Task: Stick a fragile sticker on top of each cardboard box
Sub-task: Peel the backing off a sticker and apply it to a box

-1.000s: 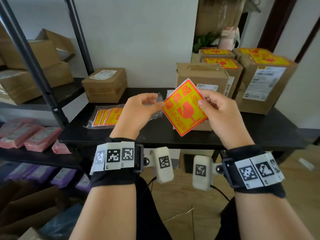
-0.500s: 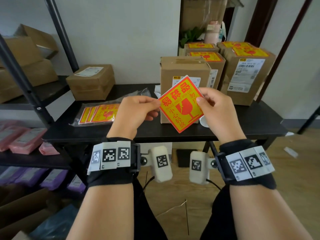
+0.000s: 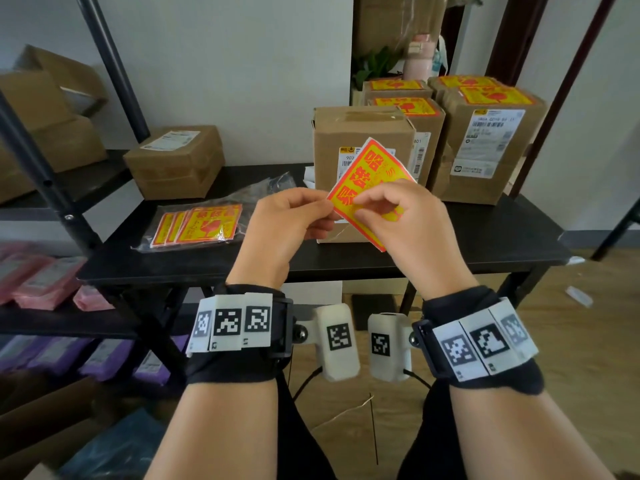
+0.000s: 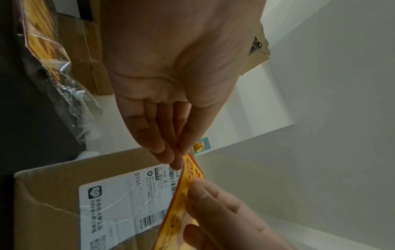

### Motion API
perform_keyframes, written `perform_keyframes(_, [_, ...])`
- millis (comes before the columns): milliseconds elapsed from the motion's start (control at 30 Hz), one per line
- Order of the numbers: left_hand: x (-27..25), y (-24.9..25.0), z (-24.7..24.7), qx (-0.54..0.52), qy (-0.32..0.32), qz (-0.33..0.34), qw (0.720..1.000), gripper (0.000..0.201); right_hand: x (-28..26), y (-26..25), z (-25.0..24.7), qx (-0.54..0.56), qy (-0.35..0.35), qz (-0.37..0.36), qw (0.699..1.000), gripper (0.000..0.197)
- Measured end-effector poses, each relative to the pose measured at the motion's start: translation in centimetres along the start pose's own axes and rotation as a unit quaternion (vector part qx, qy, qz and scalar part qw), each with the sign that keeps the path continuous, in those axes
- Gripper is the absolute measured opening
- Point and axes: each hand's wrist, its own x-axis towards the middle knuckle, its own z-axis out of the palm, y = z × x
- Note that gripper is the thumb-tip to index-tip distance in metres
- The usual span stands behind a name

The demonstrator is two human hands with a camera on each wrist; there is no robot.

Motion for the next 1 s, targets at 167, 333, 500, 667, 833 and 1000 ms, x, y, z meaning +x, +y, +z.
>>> perform_keyframes(167, [-0.2,0.3,0.5,-0.028,-0.009,-0.011,0.999,0.008,-0.1,-0.3,-0.2,-0.073,-0.017,-0.02,0.997,0.028])
perform_keyframes(333, [-0.3,0.5,1.1,-0.094,-0.011,-0.03,0.995,0.007,-0.4,0.0,-0.6,-0.113,-0.006,-0.034,0.993,0.042])
perform_keyframes(500, [-0.5,0.9,1.6,-0.116,-0.04,-0.033,0.992,0.012,-0.7,0.9,-0.4,-0.121,0.049,-0.077,0.988,0.018])
perform_keyframes(667, [-0.6,0.7,1.6,-0.097,-0.054,-0.032,0.993,0.01,-1.0,1.3,-0.9,-0.093,0.103,-0.099,0.985,0.003])
perform_keyframes(833, [-0.6,0.4,1.4,-0.096,-0.068,-0.03,0.993,0.009,-1.0,1.4,-1.5,-0.083,0.122,-0.117,0.982,0.004])
perform_keyframes(1000, [-0.6,0.5,1.5,-0.096,-0.066,-0.024,0.993,0.01,-1.1,1.2,-1.5,-0.087,0.129,-0.119,0.981,0.007])
